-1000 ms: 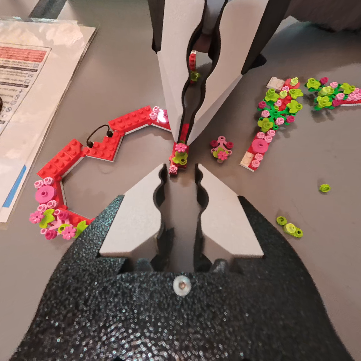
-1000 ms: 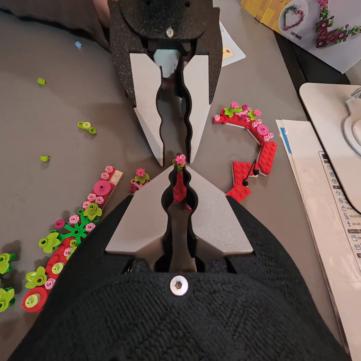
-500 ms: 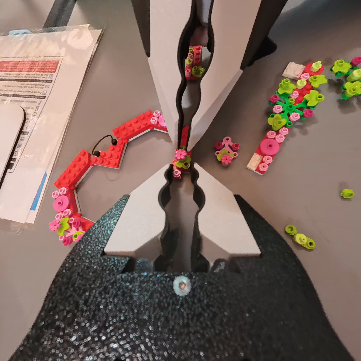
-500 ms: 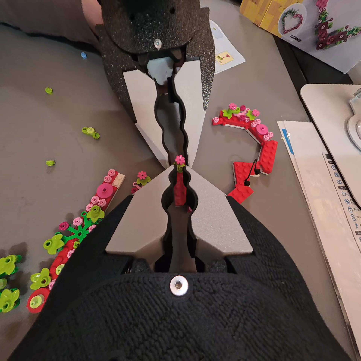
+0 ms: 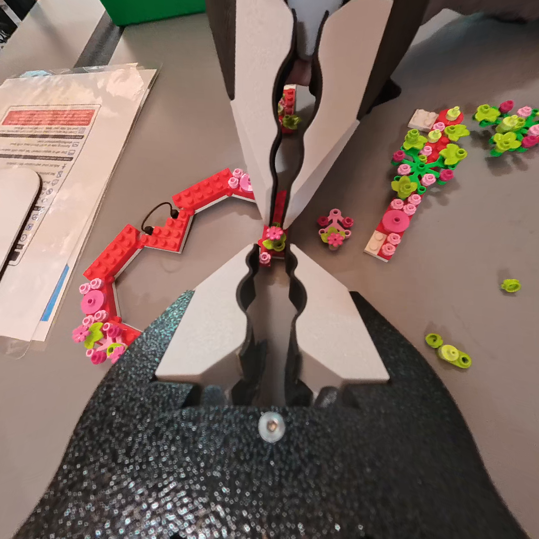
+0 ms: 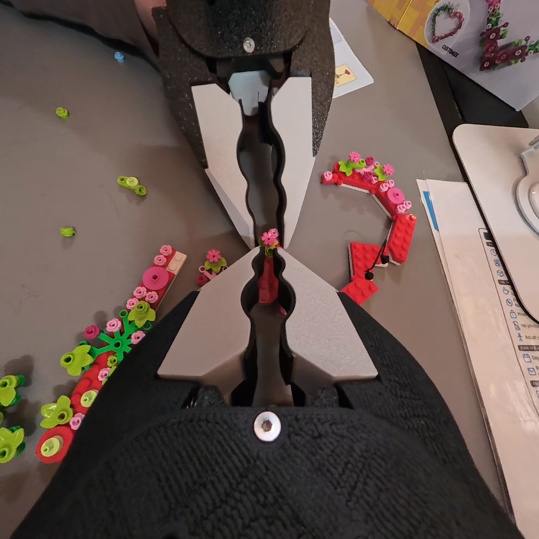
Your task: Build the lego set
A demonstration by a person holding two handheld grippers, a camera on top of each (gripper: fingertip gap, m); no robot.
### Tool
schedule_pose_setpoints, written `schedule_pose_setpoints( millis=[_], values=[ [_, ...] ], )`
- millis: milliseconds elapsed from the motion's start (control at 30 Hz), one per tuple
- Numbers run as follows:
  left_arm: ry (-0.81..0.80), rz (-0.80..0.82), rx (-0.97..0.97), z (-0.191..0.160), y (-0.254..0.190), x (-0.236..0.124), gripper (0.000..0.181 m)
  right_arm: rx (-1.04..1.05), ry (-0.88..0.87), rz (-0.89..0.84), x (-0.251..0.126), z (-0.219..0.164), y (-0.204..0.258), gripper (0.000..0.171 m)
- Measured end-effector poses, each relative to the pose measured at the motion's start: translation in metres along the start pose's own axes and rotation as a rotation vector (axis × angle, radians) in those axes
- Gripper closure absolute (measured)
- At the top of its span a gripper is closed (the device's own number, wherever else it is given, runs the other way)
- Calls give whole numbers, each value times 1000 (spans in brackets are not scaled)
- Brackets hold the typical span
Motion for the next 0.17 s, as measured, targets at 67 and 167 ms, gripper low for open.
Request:
schedule_pose_setpoints(
  millis=[67,167],
  values=[
    [-1,-3,-7,0,0,0,165,-6,2,1,0,1,1,168],
    [-2,-4,-9,0,0,0,165,-14,11,-10,1,1,1,168]
  ],
)
Point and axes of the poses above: each gripper's, where its closed fingertips meet, x out along the fingers, z out of its top, y = z × x across the jaws, the point moved 6 cm from there along -x, back along the fingers, and after that the axes turned 11 degrees about z, right-handed, at the moved point
